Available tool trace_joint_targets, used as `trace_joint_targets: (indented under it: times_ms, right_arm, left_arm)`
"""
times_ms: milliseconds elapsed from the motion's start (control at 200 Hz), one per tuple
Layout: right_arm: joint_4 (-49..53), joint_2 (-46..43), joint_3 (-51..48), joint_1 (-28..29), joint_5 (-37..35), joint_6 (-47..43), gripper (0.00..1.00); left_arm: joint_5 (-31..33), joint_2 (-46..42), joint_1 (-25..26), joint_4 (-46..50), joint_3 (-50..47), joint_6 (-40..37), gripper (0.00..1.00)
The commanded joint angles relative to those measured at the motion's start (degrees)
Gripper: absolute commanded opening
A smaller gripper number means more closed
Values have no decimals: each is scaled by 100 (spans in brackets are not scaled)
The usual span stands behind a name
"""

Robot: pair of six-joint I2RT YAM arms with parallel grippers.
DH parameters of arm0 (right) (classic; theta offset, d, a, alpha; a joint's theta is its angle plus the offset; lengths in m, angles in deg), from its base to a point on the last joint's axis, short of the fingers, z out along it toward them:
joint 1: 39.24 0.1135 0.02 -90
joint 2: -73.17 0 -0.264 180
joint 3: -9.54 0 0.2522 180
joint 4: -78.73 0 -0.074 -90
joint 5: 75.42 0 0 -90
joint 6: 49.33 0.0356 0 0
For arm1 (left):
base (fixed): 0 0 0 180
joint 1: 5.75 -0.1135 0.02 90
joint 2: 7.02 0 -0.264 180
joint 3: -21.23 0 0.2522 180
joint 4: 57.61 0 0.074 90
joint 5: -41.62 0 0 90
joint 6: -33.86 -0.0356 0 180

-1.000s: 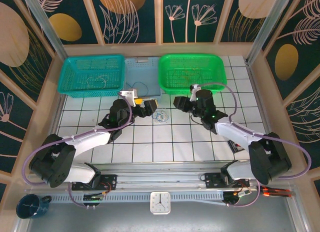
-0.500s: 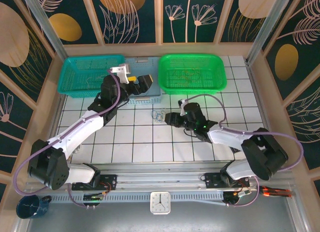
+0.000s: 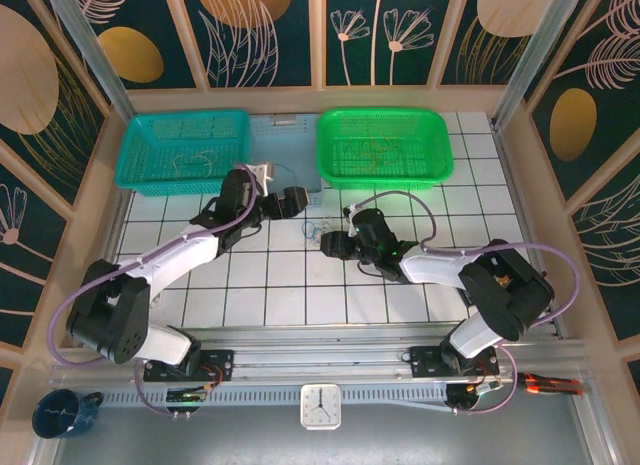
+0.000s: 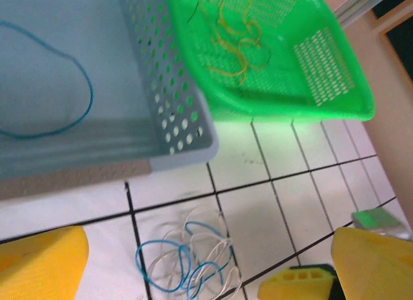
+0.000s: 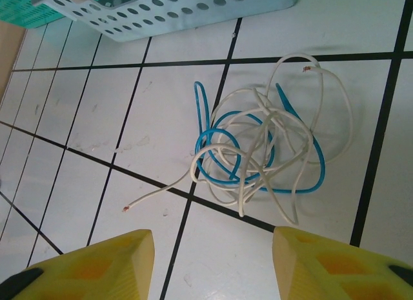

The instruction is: Untangle the cables

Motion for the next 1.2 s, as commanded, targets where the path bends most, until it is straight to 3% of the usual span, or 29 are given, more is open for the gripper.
trace_joint_targets:
  times_ms: [0,370,470,656,1196]
  right_arm:
    - [-146,145,235,26,-207,-91,50]
    - [-198,742,650,-12,-381,-268,46]
    - [-211,883,705,8,-325,-366,35]
    - [-275,1005,602,26,-172,-571,0]
    - [-680,388,-101,131,913,-1350,0]
  left_arm:
    - [-166,190,-6,1,-131,-127,93]
    - [-96,427,-4,-201,-309,-75,92]
    - [-57,410,-4,-188,-314,-99,92]
    - [9,399,-5,-166,-345,-128,94]
    - [-27,549,-4,-105,-406,-251,95]
